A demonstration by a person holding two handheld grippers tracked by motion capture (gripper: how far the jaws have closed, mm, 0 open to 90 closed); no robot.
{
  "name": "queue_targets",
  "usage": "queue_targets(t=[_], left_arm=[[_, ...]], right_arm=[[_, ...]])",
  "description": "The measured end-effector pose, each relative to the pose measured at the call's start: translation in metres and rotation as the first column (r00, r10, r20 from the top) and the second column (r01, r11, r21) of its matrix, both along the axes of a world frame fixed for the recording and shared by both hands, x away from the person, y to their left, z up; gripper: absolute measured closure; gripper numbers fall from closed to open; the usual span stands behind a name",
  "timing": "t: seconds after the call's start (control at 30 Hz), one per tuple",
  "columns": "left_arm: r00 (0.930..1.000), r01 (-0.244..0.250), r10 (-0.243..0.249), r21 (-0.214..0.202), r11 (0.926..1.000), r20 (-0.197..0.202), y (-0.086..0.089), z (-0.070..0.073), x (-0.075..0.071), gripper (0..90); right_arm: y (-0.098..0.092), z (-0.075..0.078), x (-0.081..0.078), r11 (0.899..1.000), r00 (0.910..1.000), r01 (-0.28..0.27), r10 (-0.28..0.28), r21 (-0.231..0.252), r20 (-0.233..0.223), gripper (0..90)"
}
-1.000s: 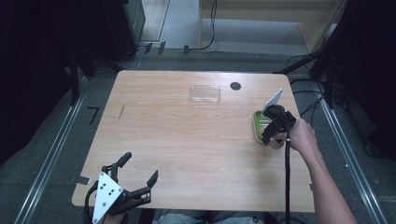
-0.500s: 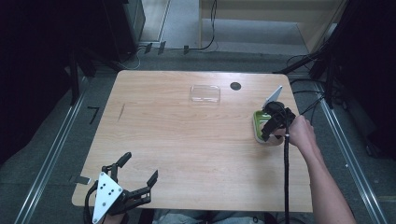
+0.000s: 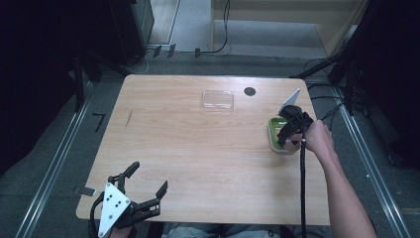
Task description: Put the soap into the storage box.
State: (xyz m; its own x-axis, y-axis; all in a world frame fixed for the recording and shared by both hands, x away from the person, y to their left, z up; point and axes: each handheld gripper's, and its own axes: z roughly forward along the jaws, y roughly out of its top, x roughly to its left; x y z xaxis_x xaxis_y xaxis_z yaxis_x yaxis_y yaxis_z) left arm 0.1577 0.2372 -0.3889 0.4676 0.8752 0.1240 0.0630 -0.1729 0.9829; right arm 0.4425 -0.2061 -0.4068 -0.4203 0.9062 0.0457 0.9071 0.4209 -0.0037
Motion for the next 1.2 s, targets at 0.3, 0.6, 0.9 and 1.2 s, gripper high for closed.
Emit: queue_targets(t=[0.3, 0.6, 0.9, 1.2], left_arm=[[1.0000, 0.000, 0.000, 0.000, 1.0000, 0.001, 0.000, 0.000, 0.000, 11.0], [1.0000, -0.001, 0.001, -0.003, 1.0000, 0.000, 0.000, 0.000, 0.000, 11.0], [1.0000, -0.004, 0.004, -0.004, 1.0000, -0.002, 0.001, 0.000, 0.000, 11.0], [1.0000, -0.003, 0.003, -0.005, 1.0000, -0.002, 0.001, 0.000, 0.000, 11.0]], right_arm=[[0.001, 0.001, 0.006, 1.000, 0.9999, 0.012, -0.012, 0.008, 0.006, 33.7], [0.000, 0.001, 0.013, 1.000, 0.9996, 0.026, -0.026, 0.008, 0.009, 33.6], [0.002, -0.002, 0.021, 0.999, 0.9992, 0.038, -0.038, 0.011, 0.007, 33.7], [0.001, -0.007, 0.028, 0.998, 0.9976, 0.069, -0.069, 0.013, 0.001, 33.7]])
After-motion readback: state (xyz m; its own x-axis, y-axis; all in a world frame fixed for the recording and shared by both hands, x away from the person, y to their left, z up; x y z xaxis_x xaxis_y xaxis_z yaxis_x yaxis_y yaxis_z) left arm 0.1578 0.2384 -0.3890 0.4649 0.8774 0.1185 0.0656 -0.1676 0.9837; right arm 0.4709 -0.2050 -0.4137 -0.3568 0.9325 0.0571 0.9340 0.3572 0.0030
